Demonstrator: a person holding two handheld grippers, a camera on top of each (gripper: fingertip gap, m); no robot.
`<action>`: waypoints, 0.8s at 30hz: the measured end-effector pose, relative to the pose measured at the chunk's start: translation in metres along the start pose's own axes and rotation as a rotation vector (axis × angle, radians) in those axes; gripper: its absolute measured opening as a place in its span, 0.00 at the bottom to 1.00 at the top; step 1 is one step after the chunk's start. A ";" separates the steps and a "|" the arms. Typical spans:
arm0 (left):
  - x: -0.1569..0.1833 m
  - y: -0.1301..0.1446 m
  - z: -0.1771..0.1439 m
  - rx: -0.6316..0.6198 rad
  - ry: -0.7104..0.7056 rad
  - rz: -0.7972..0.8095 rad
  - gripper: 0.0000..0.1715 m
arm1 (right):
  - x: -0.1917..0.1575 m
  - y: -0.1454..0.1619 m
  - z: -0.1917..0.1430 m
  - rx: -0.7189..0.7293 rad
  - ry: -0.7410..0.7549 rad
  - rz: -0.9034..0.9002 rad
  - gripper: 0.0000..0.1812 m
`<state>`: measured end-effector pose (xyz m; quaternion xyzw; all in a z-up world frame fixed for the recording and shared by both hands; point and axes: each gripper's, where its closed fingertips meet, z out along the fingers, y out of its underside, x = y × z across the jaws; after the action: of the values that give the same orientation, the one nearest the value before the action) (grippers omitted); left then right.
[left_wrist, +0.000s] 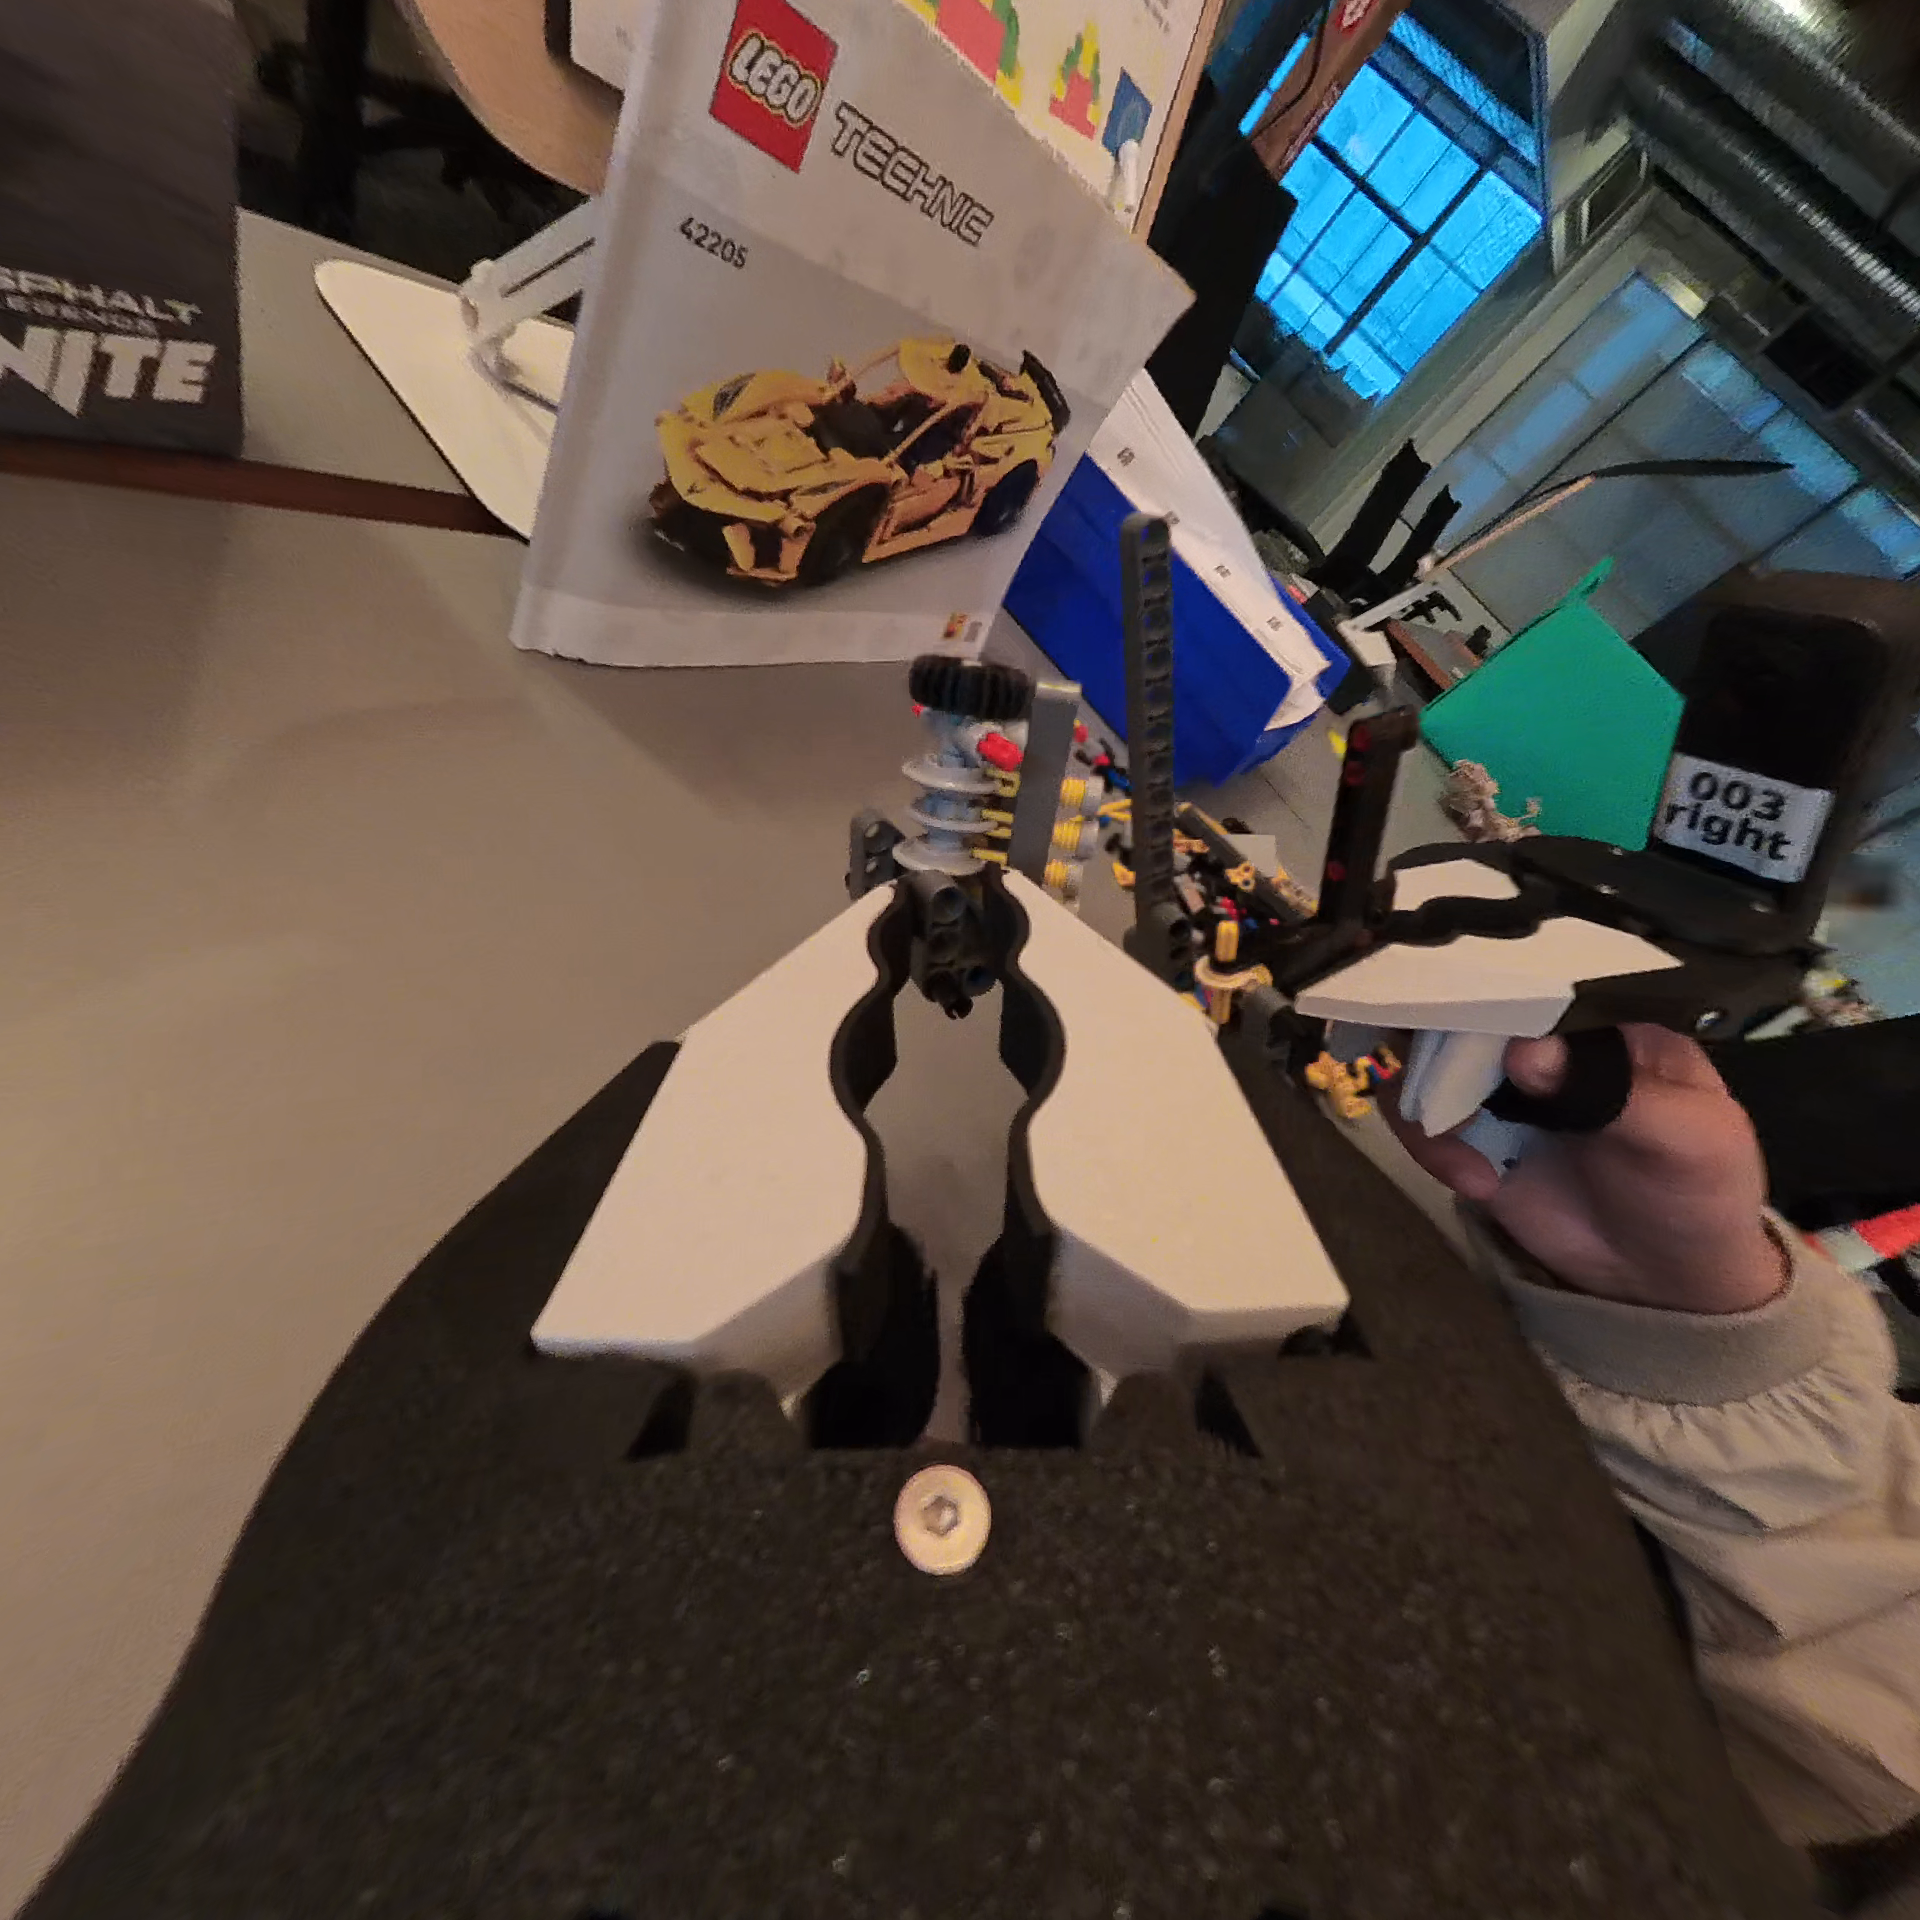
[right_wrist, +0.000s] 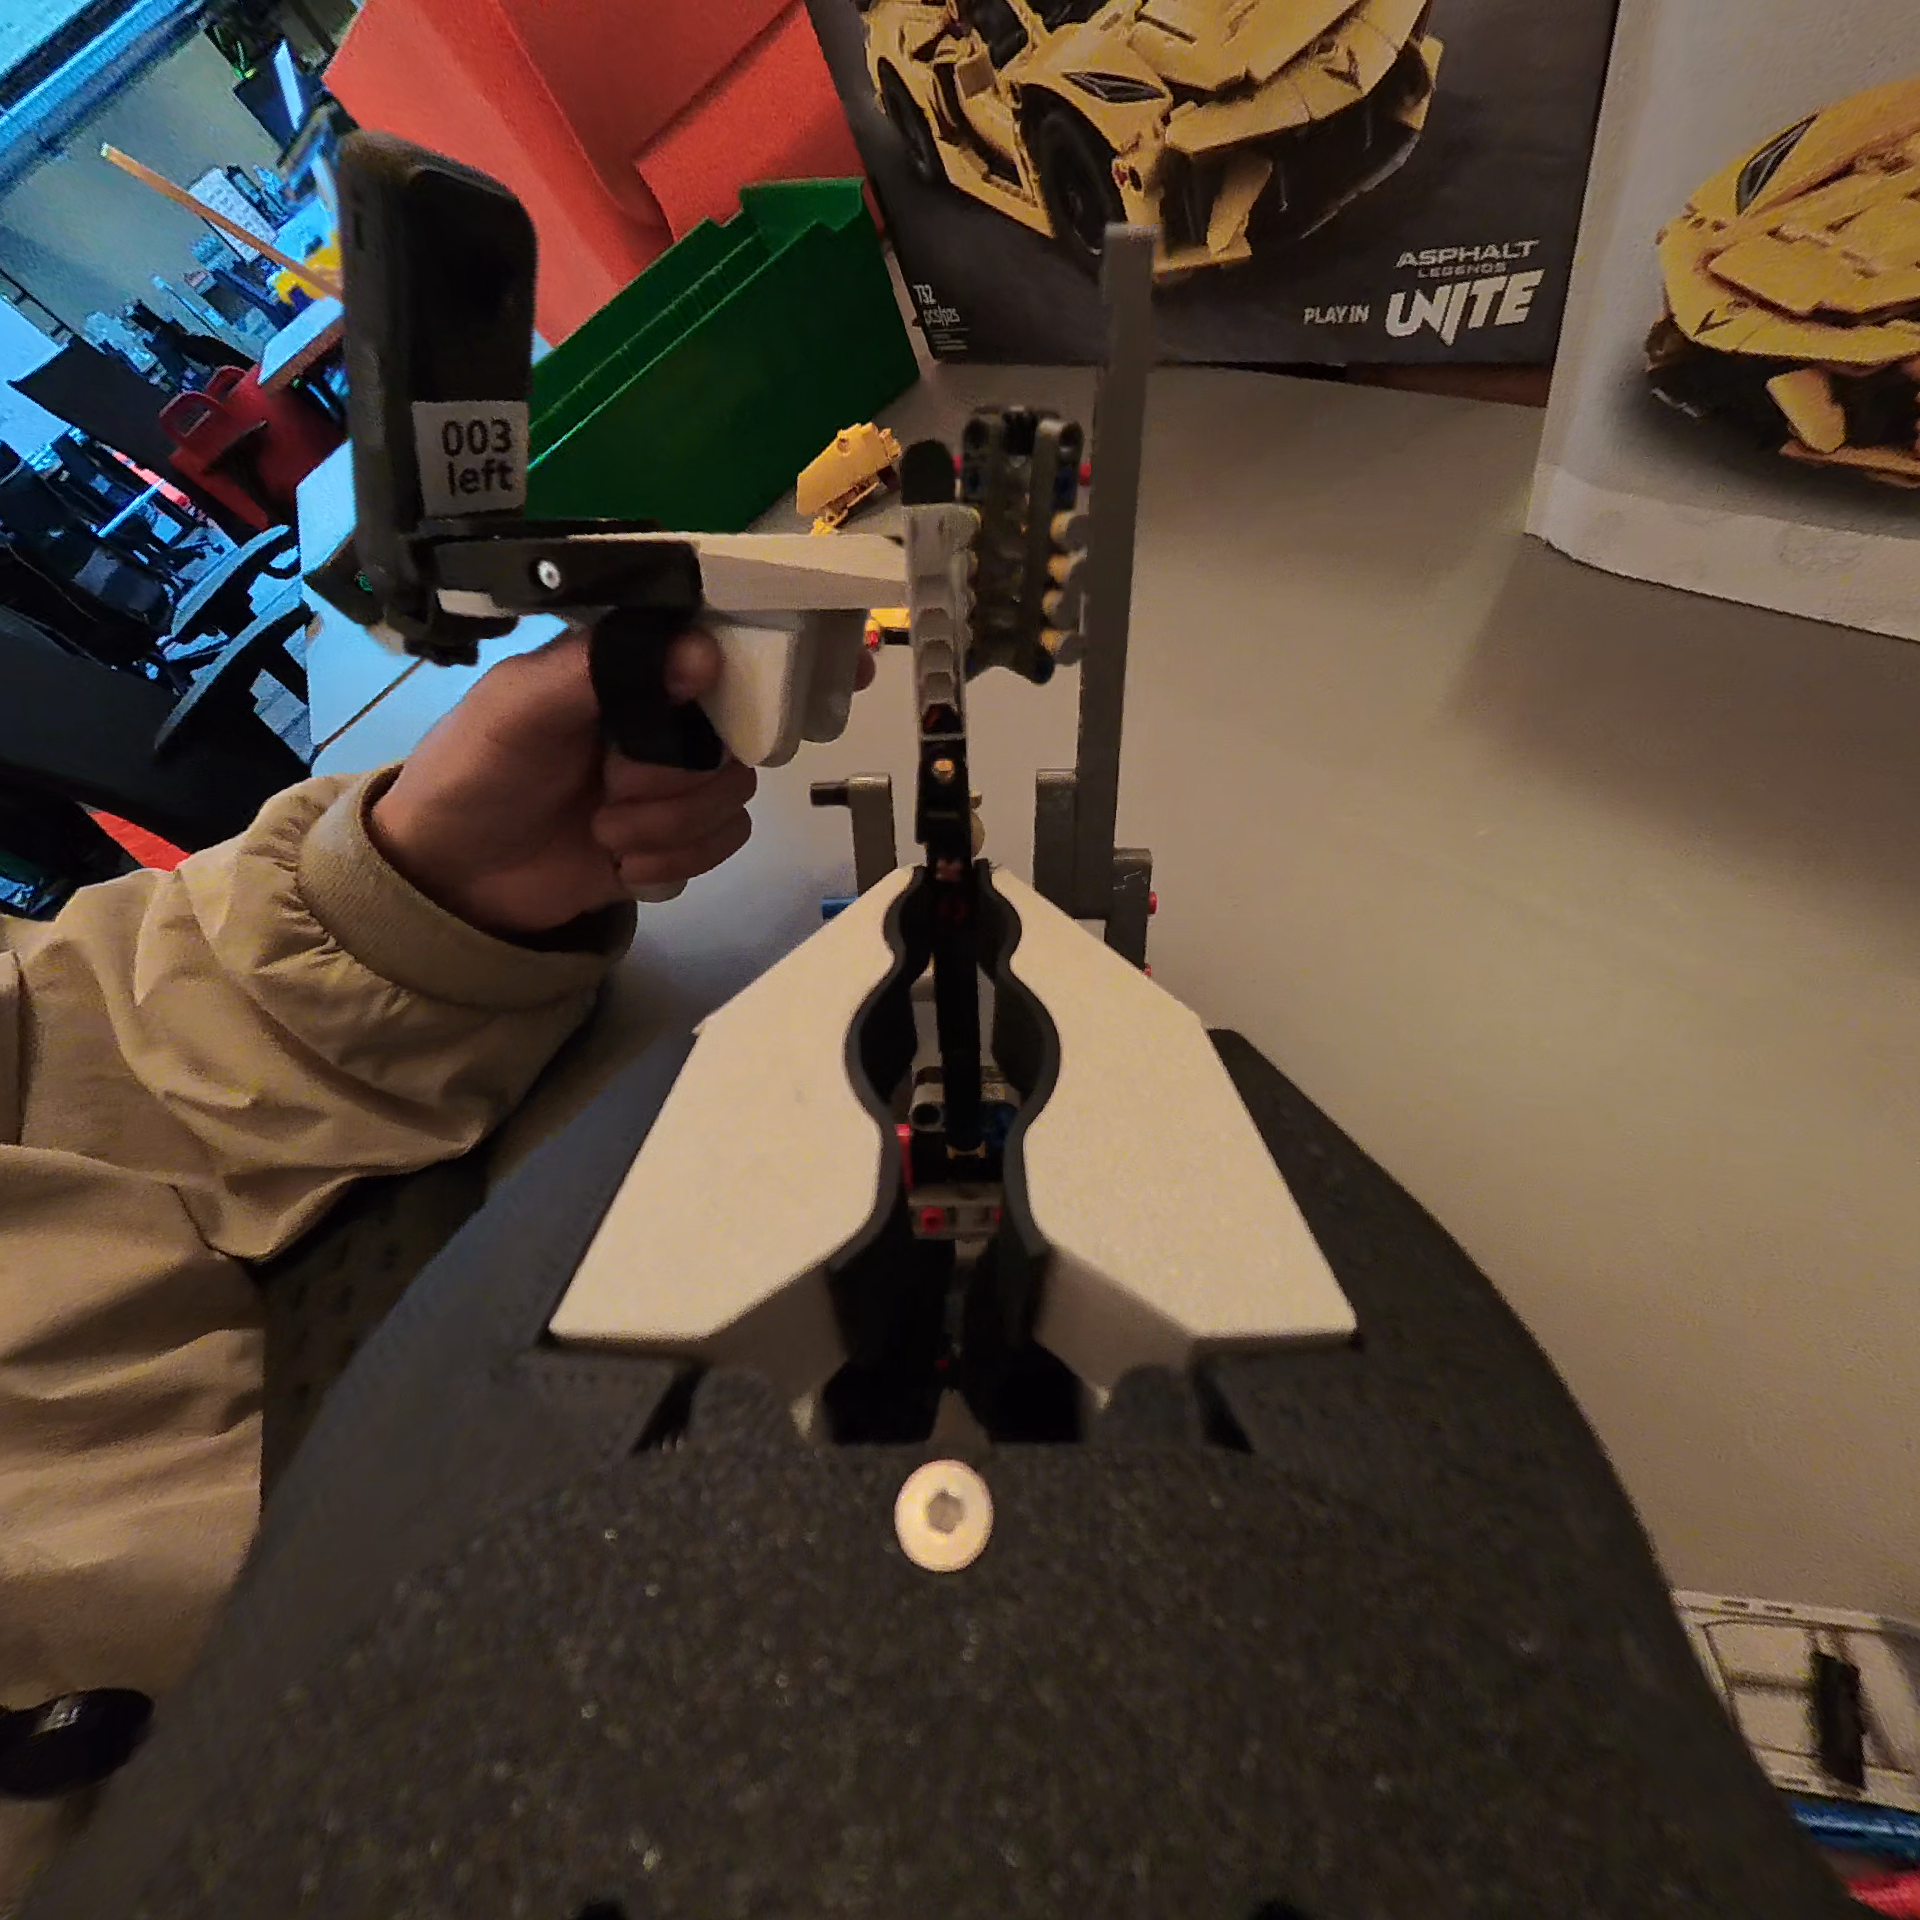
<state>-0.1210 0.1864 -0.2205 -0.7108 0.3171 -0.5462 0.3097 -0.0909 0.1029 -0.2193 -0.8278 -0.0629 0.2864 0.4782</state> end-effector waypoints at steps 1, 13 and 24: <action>0.000 -0.001 0.000 0.000 0.015 -0.025 0.08 | 0.001 0.001 0.000 -0.006 -0.001 0.002 0.03; -0.049 0.048 -0.010 -0.405 -0.048 0.020 0.08 | 0.028 0.053 0.017 -0.341 0.190 -0.113 0.04; -0.043 0.080 -0.039 -0.634 0.144 -0.116 0.08 | 0.030 0.072 0.024 -0.420 0.165 -0.106 0.04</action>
<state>-0.1765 0.1683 -0.3006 -0.7481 0.4515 -0.4859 0.0183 -0.0911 0.0939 -0.3009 -0.9253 -0.1250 0.1727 0.3136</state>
